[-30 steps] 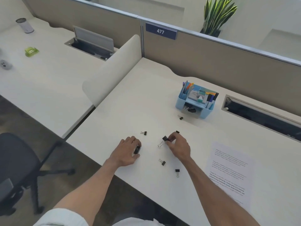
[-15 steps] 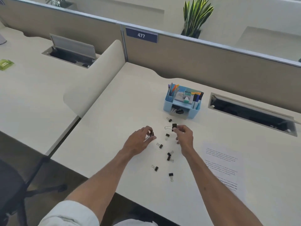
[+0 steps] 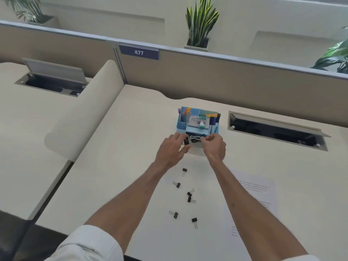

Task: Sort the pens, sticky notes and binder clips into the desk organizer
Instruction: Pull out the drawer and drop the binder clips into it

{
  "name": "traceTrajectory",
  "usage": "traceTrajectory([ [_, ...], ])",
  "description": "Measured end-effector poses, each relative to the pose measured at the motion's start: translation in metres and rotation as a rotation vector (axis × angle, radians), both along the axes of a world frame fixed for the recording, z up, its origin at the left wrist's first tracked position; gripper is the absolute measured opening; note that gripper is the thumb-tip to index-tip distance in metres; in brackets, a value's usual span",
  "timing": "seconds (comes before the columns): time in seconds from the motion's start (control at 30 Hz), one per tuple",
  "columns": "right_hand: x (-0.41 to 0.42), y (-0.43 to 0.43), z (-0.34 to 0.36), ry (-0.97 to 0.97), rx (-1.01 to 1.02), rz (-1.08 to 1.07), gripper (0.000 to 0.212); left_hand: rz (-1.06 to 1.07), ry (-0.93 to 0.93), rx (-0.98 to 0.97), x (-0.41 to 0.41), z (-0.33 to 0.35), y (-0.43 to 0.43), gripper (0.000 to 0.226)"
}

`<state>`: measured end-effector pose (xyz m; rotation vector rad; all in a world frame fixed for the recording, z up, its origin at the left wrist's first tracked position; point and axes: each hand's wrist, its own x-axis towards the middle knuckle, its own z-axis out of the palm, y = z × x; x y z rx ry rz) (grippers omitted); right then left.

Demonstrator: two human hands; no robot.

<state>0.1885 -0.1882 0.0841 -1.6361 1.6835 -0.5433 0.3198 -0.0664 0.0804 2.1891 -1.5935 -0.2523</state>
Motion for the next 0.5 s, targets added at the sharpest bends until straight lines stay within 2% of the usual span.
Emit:
traceTrajectory([
  [0.2, 0.013, -0.004, -0.008, 0.166, -0.097, 0.076, 0.019, -0.007, -0.101, 0.032, 0.011, -0.008, -0.017, 0.05],
  [0.5, 0.015, -0.005, -0.013, 0.216, -0.185, 0.071, 0.019, -0.032, -0.115, 0.063, 0.009, -0.015, -0.032, 0.047],
])
